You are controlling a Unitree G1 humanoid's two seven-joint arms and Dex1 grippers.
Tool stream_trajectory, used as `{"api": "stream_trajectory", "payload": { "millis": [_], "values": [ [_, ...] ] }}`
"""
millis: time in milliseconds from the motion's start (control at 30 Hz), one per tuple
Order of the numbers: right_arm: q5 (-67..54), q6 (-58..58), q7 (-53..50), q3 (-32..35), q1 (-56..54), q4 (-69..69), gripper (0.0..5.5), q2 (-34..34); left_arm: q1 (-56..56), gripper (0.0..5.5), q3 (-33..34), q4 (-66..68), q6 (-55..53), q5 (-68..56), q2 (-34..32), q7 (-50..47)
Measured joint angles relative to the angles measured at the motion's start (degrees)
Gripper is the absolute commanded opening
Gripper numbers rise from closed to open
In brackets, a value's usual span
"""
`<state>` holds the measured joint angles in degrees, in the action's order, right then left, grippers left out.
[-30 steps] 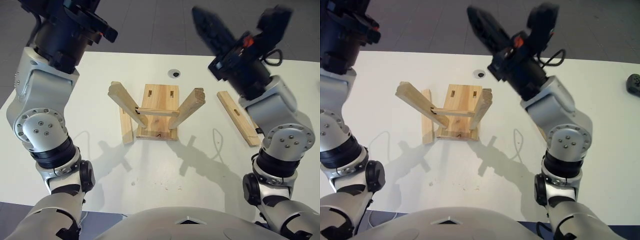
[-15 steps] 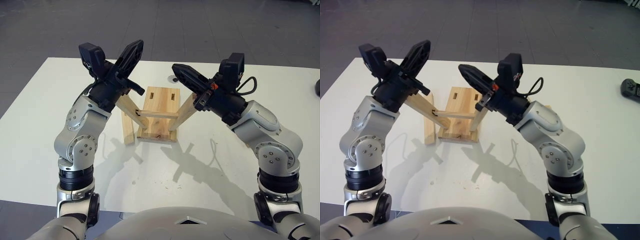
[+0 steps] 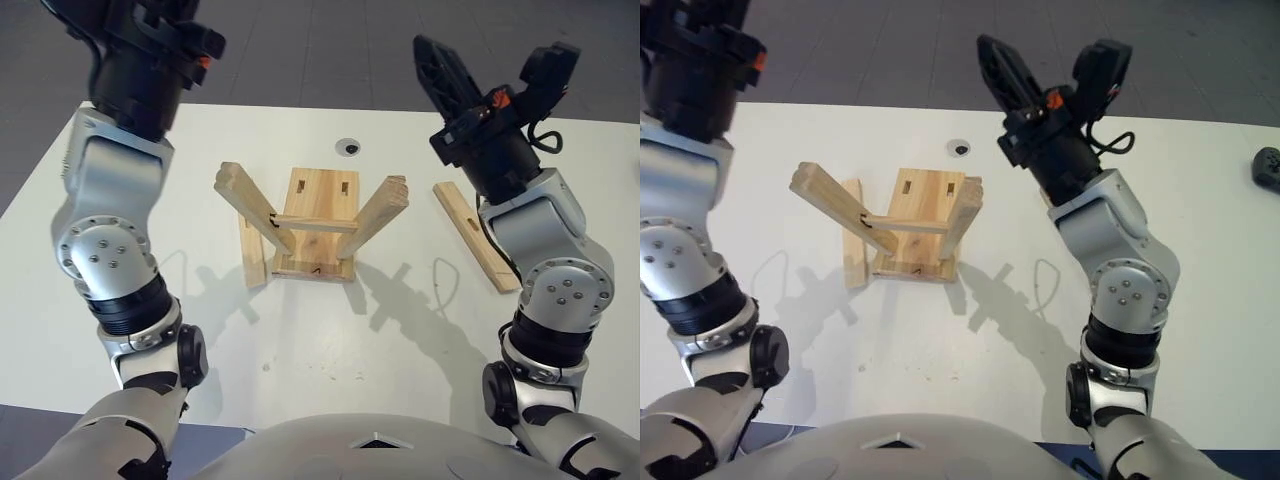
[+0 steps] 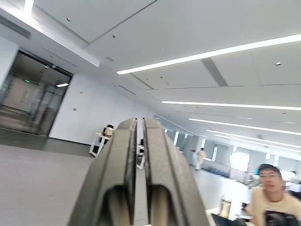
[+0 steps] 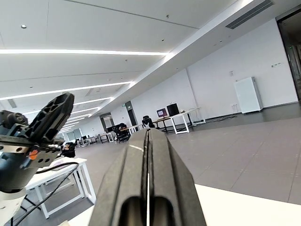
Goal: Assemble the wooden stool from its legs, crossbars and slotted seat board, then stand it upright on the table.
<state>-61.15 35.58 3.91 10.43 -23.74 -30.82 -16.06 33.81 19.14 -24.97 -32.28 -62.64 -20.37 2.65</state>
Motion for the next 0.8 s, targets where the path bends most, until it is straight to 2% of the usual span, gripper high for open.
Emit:
{"api": "stream_trajectory", "payload": {
  "millis": [67,200,367,633,800],
  "values": [
    [2.8,0.5,-0.3,0.8,2.5,0.2,0.0,-2.9,-5.6,1.23,1.2,1.0,-1.2,4.6,-3.2,-1.5],
    [4.7,0.5,-1.7,1.1,6.1,-1.2,0.0,-3.6,-14.5,1.84,2.0,-1.4,-1.7,11.2,-3.7,-5.6],
    [4.3,0.6,-1.9,-3.4,4.0,-2.9,0.0,-0.7,-11.6,2.71,0.0,-3.7,-1.0,10.8,-0.7,-6.0],
    [17.3,2.2,-3.4,-4.7,11.7,-1.5,0.0,-5.1,-17.5,3.98,-1.7,0.7,-0.6,22.4,-0.8,-8.7],
    [18.9,7.8,-2.0,-8.4,17.7,-5.5,0.0,-7.2,-24.1,4.81,-10.5,-1.5,-5.4,32.0,-2.7,-9.6]
  ]
}}
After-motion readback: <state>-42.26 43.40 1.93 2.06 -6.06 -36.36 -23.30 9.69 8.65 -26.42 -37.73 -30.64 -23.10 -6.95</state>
